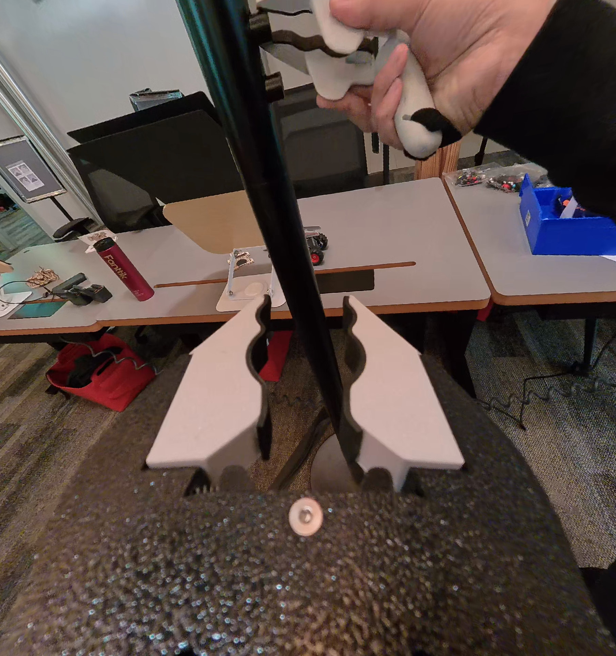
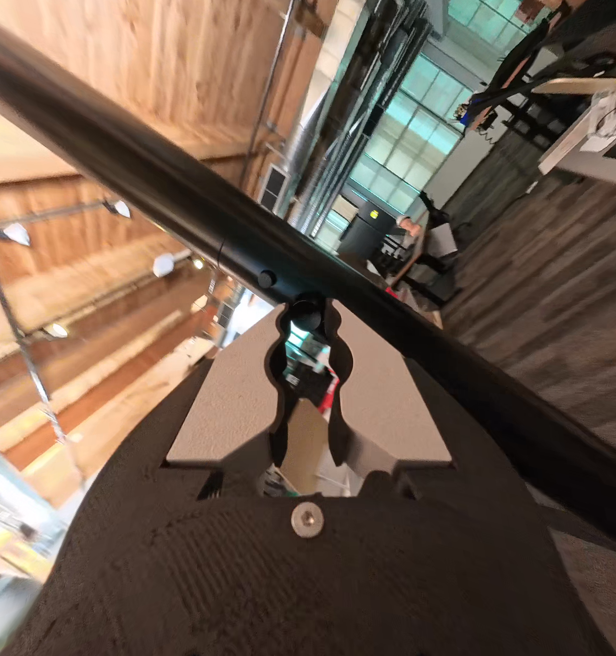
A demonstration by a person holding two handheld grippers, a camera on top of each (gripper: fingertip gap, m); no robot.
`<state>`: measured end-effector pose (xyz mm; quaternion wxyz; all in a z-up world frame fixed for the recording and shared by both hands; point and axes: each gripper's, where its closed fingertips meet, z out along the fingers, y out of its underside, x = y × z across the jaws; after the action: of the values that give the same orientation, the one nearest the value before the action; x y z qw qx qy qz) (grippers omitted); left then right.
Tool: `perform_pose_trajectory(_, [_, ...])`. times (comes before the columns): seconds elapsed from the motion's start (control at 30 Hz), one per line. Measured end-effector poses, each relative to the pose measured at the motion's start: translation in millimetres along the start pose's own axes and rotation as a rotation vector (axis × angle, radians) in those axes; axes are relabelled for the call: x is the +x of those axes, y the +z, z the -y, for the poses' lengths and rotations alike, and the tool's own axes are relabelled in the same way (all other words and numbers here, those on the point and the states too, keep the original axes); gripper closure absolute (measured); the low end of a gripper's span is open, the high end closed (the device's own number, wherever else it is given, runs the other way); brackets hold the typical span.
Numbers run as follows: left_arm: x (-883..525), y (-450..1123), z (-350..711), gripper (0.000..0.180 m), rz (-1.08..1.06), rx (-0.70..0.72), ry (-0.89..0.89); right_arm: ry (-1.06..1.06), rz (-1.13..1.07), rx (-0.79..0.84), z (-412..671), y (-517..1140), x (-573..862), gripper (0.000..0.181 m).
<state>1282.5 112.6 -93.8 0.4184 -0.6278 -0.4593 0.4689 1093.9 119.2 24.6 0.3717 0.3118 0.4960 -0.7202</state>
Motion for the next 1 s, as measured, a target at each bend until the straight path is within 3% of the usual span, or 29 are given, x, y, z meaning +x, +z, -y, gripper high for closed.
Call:
perform_pose_trajectory(0.1, [0.8, -0.4, -0.3, 0.142, -0.005, -0.002, -0.002, 0.062, 0.024, 0.055, -0.5, -0.9, 1.2, 0.164])
perform_pose_trajectory(0.33, [-1.1, -3.9, 0.2, 0.142, -0.001, 0.001, -0.001, -0.466, -0.153, -0.04, -4.3, -3.6, 0.9, 0.164])
perform_pose_trajectory(0.63, [1.0, -2.7, -2.7, 0.142, -0.012, -0.006, -0.012, -0.705, -0.311, -0.125, -6.9, -0.9, 6.9, 0.163])
perform_pose_trajectory(0.87, [-2.8, -3.5, -4.2, 0.142, -0.009, -0.005, -0.011, -1.342, -0.341, -0.246, -6.0, -2.5, 5.7, 0.164])
perform_pose_trajectory(1.0, [-8.2, -6.3, -7.9, 0.143, 0.0, -0.013, -0.012, -1.968, -0.364, -0.391, -3.9, -3.1, 5.4, 0.164])
